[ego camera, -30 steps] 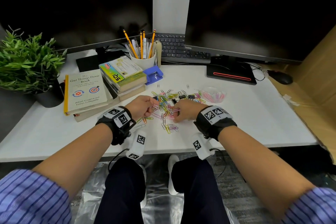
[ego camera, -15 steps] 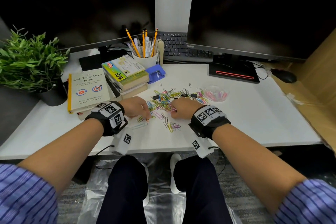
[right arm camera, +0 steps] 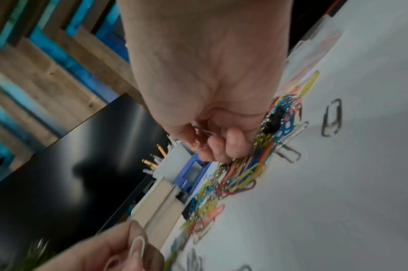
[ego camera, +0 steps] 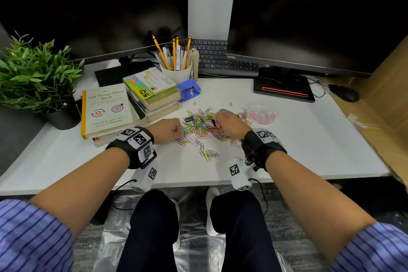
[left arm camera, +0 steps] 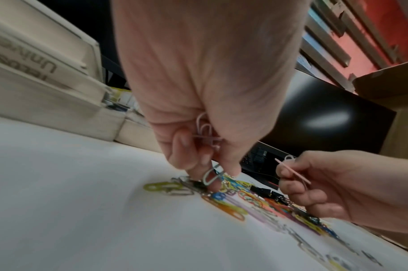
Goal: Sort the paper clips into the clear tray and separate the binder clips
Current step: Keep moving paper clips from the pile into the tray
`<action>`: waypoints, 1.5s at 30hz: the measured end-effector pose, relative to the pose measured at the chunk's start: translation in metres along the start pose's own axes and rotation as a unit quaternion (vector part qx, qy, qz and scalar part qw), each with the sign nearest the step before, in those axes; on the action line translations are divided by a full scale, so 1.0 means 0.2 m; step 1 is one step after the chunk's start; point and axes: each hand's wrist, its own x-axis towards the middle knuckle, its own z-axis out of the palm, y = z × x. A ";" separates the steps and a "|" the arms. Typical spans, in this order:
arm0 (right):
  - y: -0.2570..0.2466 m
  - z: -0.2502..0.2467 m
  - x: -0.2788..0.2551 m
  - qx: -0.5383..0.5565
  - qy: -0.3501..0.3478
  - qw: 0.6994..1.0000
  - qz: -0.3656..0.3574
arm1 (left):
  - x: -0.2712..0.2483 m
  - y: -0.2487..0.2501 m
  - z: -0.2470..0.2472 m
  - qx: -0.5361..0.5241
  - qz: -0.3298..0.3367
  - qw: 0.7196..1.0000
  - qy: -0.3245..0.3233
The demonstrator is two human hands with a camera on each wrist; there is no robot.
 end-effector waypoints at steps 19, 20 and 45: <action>0.33 -0.62 0.10 -0.183 0.145 0.944 0.233 | 0.07 0.13 0.02 0.046 0.091 0.994 -0.024; 0.32 -0.63 0.10 -0.179 0.155 0.943 0.233 | 0.07 0.13 0.01 0.056 0.092 0.994 -0.022; 0.52 -0.45 0.02 0.064 0.262 0.953 0.137 | 0.41 0.71 0.01 -0.297 -0.003 0.954 -0.040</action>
